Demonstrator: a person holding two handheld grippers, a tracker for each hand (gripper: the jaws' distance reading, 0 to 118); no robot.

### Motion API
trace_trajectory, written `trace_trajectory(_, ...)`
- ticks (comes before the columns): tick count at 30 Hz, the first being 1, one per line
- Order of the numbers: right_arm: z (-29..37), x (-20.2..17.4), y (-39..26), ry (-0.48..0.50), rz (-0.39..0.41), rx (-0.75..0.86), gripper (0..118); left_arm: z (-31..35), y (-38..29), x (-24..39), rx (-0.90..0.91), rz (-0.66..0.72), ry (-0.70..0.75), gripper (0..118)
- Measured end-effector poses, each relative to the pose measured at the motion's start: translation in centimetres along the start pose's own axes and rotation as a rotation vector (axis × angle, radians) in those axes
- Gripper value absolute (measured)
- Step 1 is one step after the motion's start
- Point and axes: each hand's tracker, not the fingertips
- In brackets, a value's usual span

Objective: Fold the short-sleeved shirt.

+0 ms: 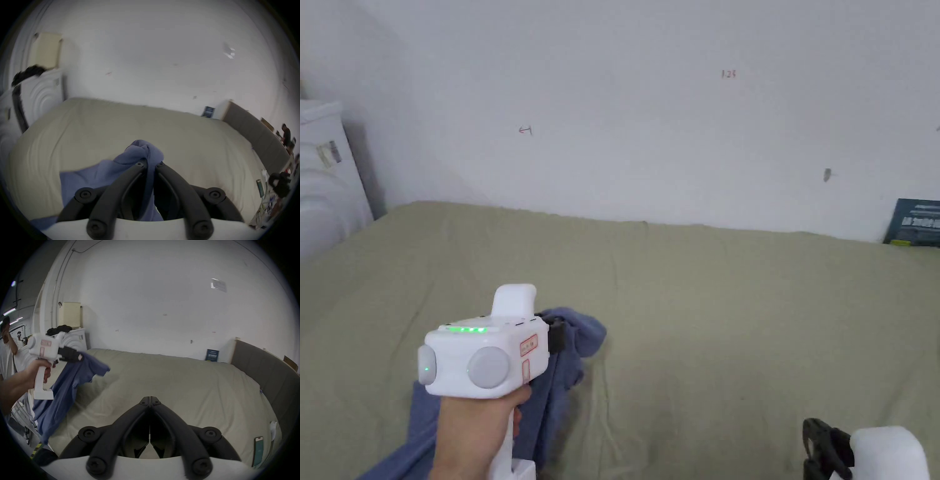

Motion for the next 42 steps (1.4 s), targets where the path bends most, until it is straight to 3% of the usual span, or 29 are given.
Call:
trace_trajectory(7,3.5,8.2,-1.3,-0.136,-0.05,0.016,0,-2.2,4.2,18.7,0.096,-0.104,-0.344,3)
trace_trajectory(10,4.2,11.4,-2.2,-0.188,-0.067,0.008,0,-5.5,2.4,25.7,0.035,-0.182,-0.385,3)
trace_trajectory(17,3.4,17.0,-5.1,-0.274,-0.116,-0.044,0,-19.2,-12.9,33.5,-0.418,-0.312,-0.275,3)
trace_trajectory(22,2.8,19.1,-6.2,-0.288,-0.119,-0.065,0,-20.2,-15.8,33.9,-0.361,-0.295,-0.254,6)
trace_trajectory(23,2.8,19.2,-6.2,-0.284,-0.118,-0.064,0,-19.7,-15.3,33.6,-0.326,-0.282,-0.278,11)
trace_trajectory(25,3.0,19.0,-6.0,-0.279,-0.119,-0.064,0,-17.7,-14.0,33.1,-0.262,-0.276,-0.296,72)
trace_trajectory(26,3.3,18.7,-5.9,-0.275,-0.122,-0.06,0,-16.3,-13.3,32.5,-0.229,-0.245,-0.299,79)
trace_trajectory(29,4.7,17.2,-5.4,-0.252,-0.129,-0.037,0,-10.5,-11.6,30.7,-0.164,-0.134,-0.363,77)
trace_trajectory(32,6.3,15.0,-5.1,-0.223,-0.11,-0.019,0,-3.2,-11.3,27.5,-0.031,-0.067,-0.377,84)
trace_trajectory(35,7.7,12.4,-5.1,-0.194,-0.093,-0.015,0,4.1,-12.5,24.0,-0.039,-0.07,-0.383,82)
trace_trajectory(36,8.1,11.5,-5.2,-0.183,-0.09,-0.016,0,5.9,-13.4,22.4,-0.047,-0.074,-0.372,66)
trace_trajectory(38,8.5,9.7,-5.5,-0.167,-0.085,-0.019,0,9.5,-15.1,19.5,-0.076,-0.094,-0.324,0)
trace_trajectory(42,8.6,6.6,-6.1,-0.122,-0.068,-0.032,0,12.6,-17.9,13.4,-0.149,-0.08,-0.192,0)
